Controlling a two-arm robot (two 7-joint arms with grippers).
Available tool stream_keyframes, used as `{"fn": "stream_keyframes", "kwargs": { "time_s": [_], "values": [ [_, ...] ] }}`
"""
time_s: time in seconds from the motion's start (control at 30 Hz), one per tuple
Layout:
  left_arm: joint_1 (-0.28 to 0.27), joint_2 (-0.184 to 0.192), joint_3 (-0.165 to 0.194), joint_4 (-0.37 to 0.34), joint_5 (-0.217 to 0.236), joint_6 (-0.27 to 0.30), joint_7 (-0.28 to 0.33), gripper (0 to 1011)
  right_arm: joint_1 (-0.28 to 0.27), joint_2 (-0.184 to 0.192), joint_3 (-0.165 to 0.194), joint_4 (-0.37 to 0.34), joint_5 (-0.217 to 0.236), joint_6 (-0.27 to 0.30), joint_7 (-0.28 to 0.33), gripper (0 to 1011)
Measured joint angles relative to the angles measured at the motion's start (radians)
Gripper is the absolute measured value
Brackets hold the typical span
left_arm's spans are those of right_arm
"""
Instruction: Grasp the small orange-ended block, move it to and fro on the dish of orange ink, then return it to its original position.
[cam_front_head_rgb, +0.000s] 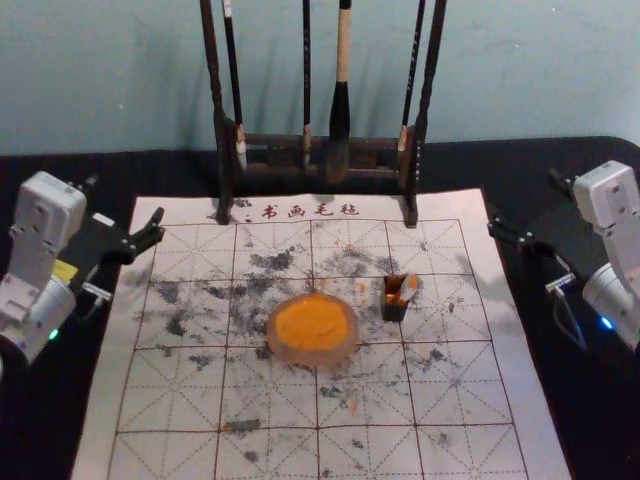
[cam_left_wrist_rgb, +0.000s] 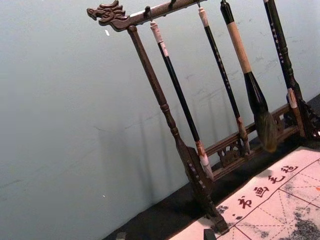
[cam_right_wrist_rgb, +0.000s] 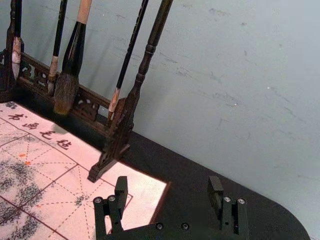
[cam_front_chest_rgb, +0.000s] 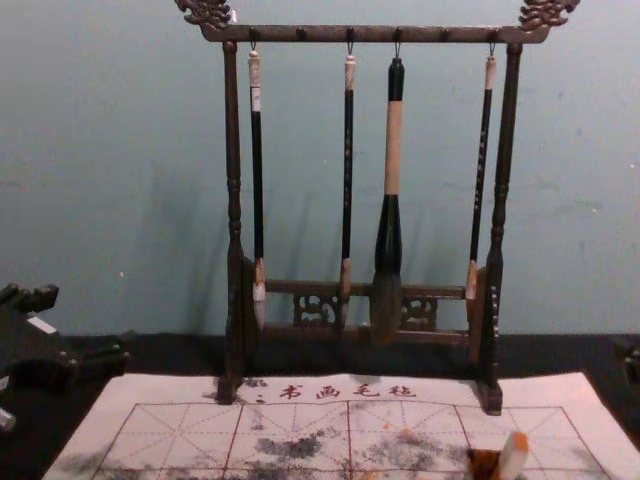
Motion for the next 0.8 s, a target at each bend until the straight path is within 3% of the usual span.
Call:
{"fn": "stream_keyframes", "kwargs": {
  "time_s": [0.8],
  "values": [
    [0.000,0.000,0.000,0.000,0.000,0.000,0.000,1001,0.000,0.000,0.000,0.000,0.000,0.000,0.000,1000]
  ]
}}
